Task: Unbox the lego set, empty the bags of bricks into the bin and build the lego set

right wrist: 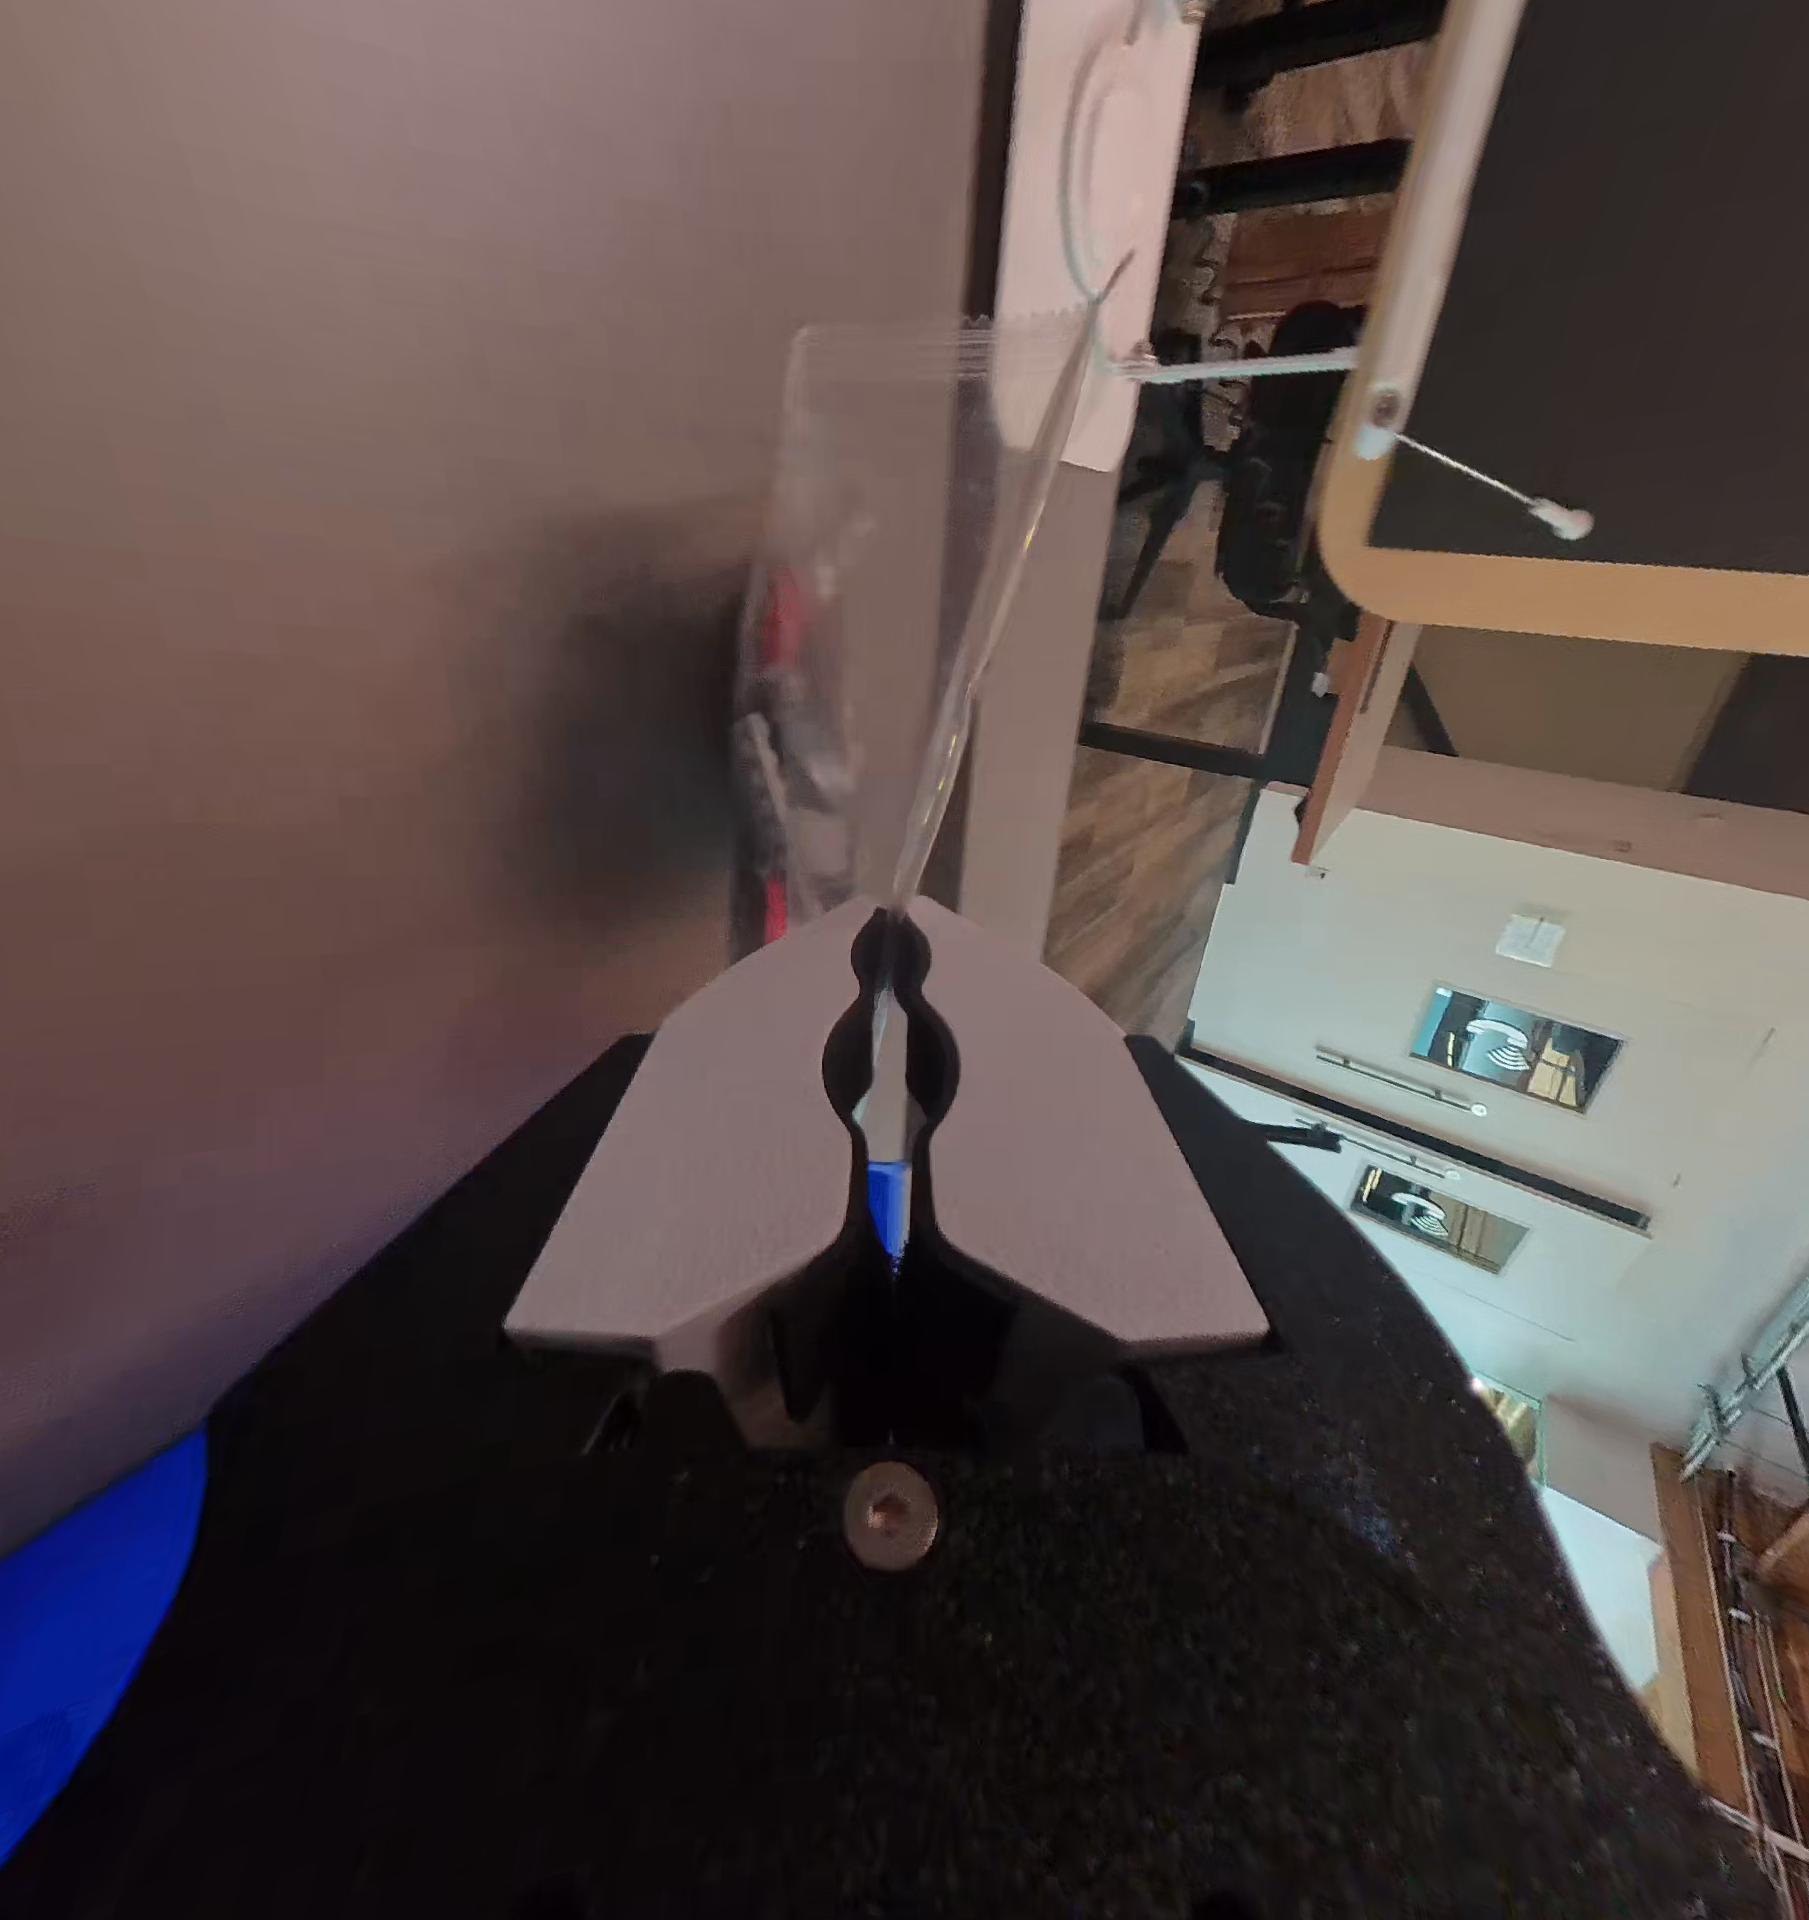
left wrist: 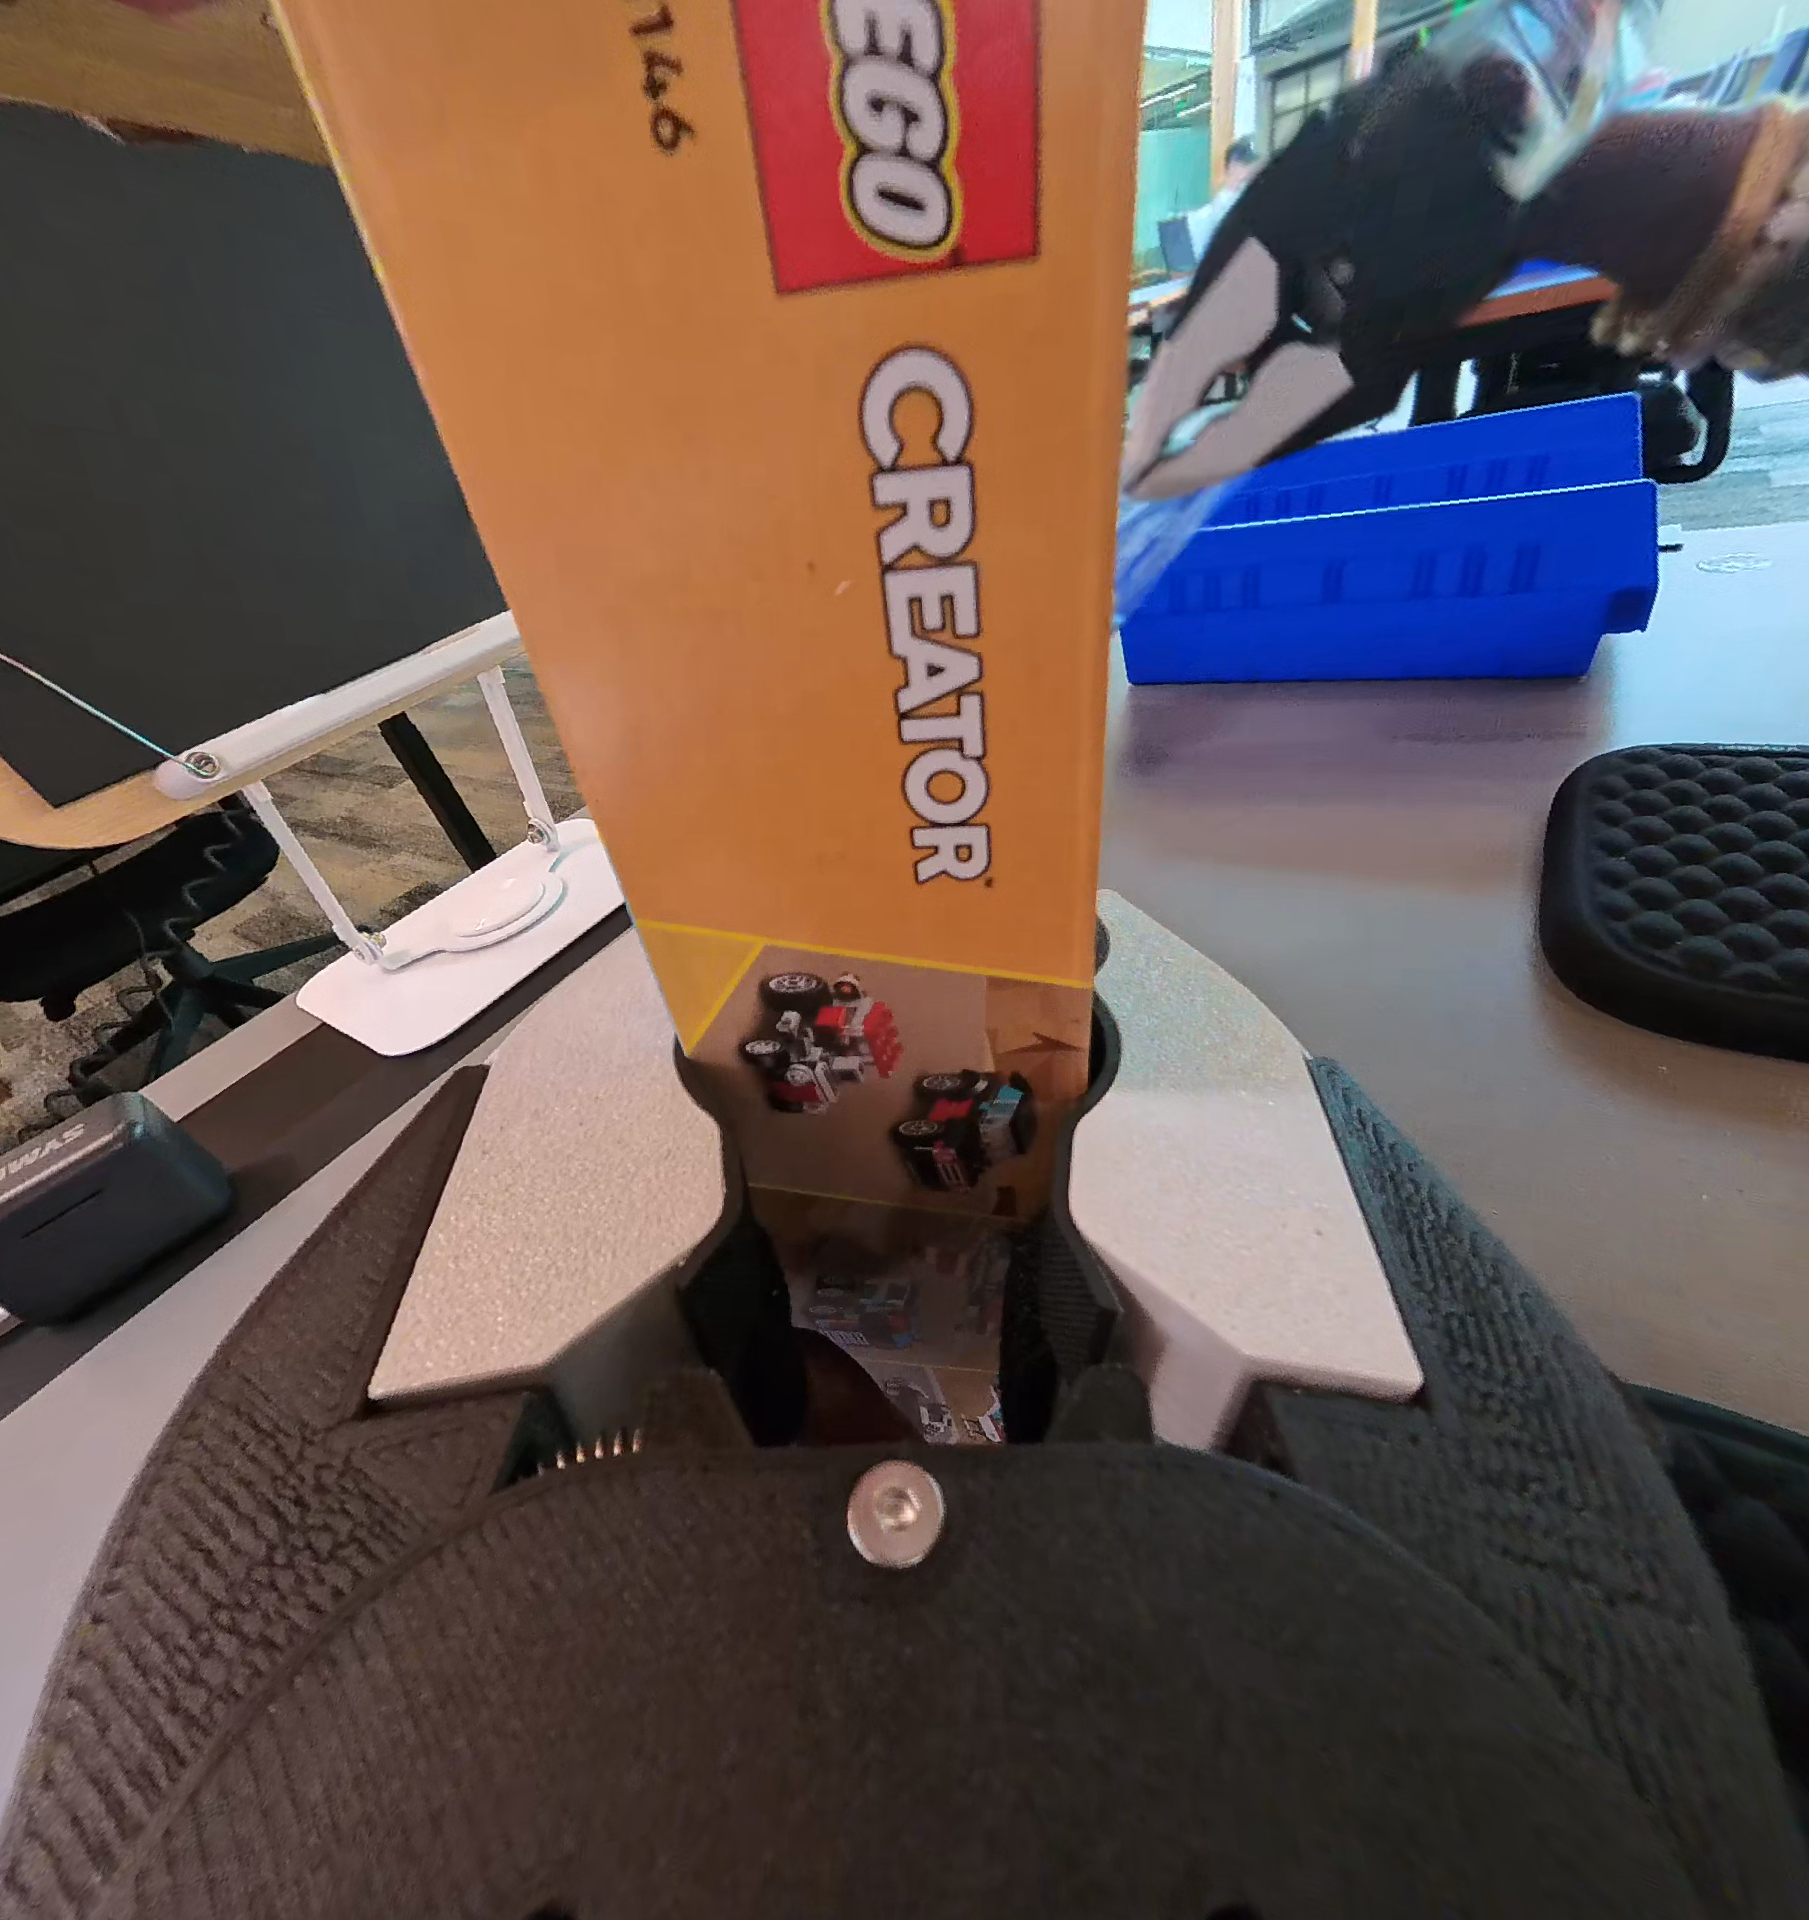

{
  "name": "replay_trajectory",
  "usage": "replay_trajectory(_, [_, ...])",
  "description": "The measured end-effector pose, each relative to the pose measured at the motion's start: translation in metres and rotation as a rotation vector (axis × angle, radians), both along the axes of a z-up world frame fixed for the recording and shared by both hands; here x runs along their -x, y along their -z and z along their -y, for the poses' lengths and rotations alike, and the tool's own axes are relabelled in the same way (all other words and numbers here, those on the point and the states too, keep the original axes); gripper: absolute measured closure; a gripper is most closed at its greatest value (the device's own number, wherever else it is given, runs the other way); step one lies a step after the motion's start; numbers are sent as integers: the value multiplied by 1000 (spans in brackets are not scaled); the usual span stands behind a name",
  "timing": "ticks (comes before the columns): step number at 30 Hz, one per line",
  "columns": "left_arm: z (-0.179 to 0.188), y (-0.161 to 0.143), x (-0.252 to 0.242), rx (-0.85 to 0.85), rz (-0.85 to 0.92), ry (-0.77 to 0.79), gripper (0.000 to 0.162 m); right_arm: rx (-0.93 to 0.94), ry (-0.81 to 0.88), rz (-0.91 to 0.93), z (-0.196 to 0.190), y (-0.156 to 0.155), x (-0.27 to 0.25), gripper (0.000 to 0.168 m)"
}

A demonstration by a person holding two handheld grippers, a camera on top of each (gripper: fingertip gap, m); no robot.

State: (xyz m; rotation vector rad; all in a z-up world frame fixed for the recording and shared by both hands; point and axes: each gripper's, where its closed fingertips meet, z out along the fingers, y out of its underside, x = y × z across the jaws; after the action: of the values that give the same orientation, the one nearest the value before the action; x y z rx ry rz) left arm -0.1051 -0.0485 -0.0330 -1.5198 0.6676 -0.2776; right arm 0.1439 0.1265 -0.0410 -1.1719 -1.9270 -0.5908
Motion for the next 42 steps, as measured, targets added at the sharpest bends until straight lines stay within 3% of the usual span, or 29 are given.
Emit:
replay_trajectory(7, [3,0,-3,-29,-22,26,98,89,-35,-30,64,61,-18,168])
replay_trajectory(13, [8,1,-8,-70,-84,60,98,173,-43,-13,88,102,-29,168])
replay_trajectory(20, [12,2,-11,-104,-121,86,98,244,-39,20,97,129,-41,166])
replay_trajectory(29, [22,6,-18,-196,-216,148,98,384,-3,42,113,142,-48,143])
replay_trajectory(33, [28,12,-24,-266,-293,180,98,513,-4,-31,133,132,-43,112])
replay_trajectory(38, [32,18,-33,-320,-374,187,98,636,-85,-297,162,64,-28,104])
replay_trajectory(42, [34,21,-40,-342,-439,185,99,584,-268,-507,193,-20,-6,133])
